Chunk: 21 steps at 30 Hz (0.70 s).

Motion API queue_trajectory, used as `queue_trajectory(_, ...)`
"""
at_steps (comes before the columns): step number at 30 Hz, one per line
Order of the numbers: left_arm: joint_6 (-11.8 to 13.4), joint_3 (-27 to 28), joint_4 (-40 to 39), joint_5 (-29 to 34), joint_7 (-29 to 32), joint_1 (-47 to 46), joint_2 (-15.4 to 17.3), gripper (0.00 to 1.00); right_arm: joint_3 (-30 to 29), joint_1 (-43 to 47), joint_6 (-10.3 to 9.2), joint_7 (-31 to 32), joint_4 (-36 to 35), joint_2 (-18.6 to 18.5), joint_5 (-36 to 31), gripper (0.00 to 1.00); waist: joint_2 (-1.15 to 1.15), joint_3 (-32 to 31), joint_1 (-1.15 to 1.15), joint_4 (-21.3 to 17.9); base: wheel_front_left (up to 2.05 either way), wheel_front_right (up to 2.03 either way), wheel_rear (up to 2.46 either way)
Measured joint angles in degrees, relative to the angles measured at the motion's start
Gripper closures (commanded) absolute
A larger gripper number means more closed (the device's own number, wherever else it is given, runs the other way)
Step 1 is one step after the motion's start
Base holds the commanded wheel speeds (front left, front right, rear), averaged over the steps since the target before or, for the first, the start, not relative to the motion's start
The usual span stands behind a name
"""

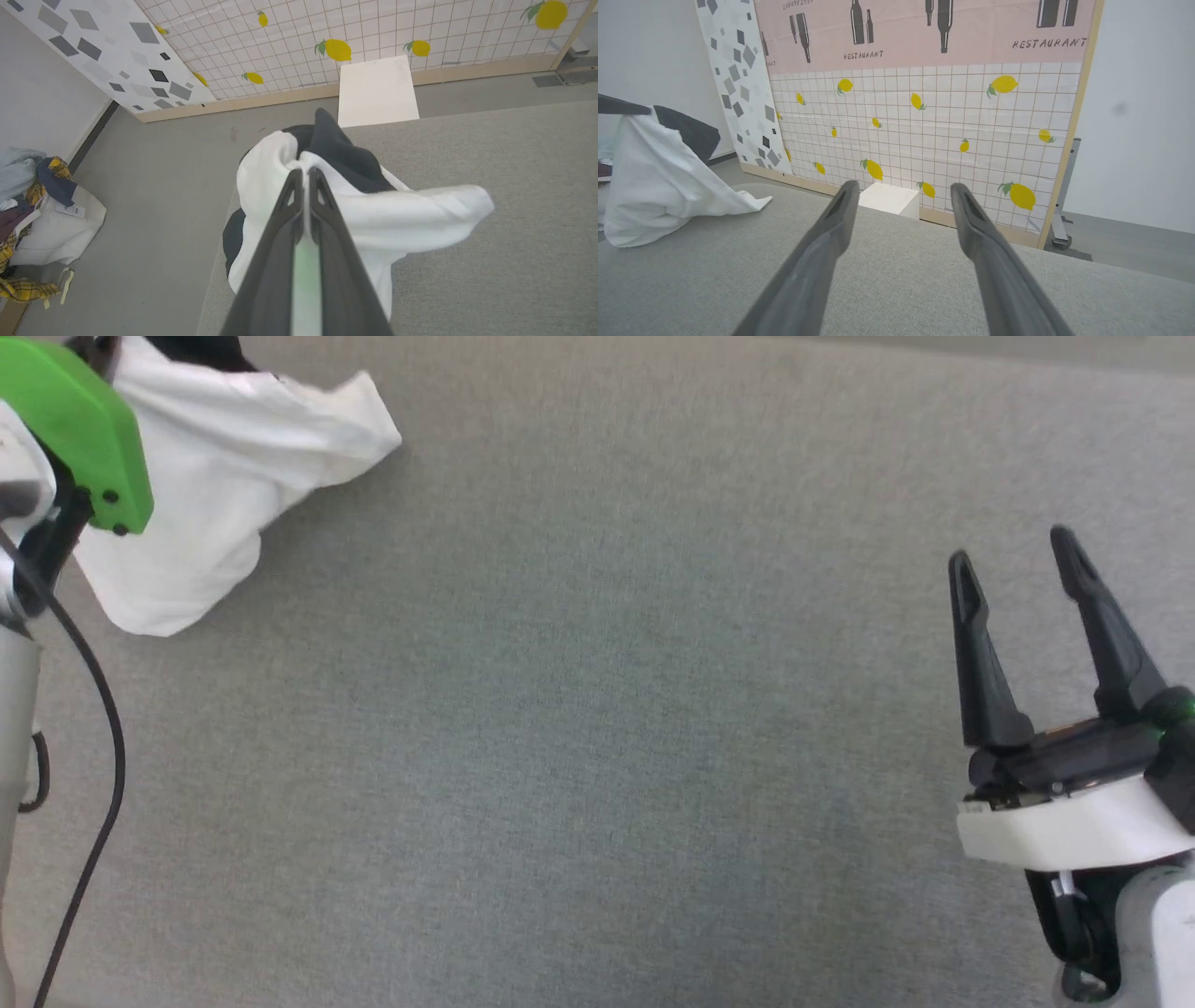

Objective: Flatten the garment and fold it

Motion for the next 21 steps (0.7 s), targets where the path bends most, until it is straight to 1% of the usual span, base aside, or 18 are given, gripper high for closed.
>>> queue_trajectory(6, -0.59, -1.59, -3.23, 0.8, 2.92, -2.88, 0.26, 1.0, -2.31, 2.79, 0.0, -2.04, 3.05, 1.92, 0.31, 0.0, 0.0, -5.6, 0.0, -1.31, 0.0, 0.0, 0.0)
queue_trajectory(10, -0.75, -2.13, -5.8, 0.44, 5.08, -4.81, -0.6, 1.0, -4.04, 4.35, 0.0, -2.79, 3.87, 2.56, 0.31, 0.0, 0.0, -9.1, 0.0, -2.57, 0.0, 0.0, 0.0)
queue_trajectory(16, 0.29, -3.05, -9.54, -0.92, 7.67, -8.3, -3.74, 1.0, -6.21, 7.11, 0.0, -3.19, 3.98, 3.3, 0.29, 0.0, 0.0, -13.51, 0.0, -4.91, 0.0, 0.0, 0.0)
queue_trajectory(21, 1.69, -4.1, -11.65, -2.16, 8.61, -11.41, -8.18, 1.0, -8.11, 8.56, 0.0, -3.34, 4.22, 3.38, 0.42, 0.0, 0.0, -16.7, 0.0, -7.1, 0.0, 0.0, 0.0)
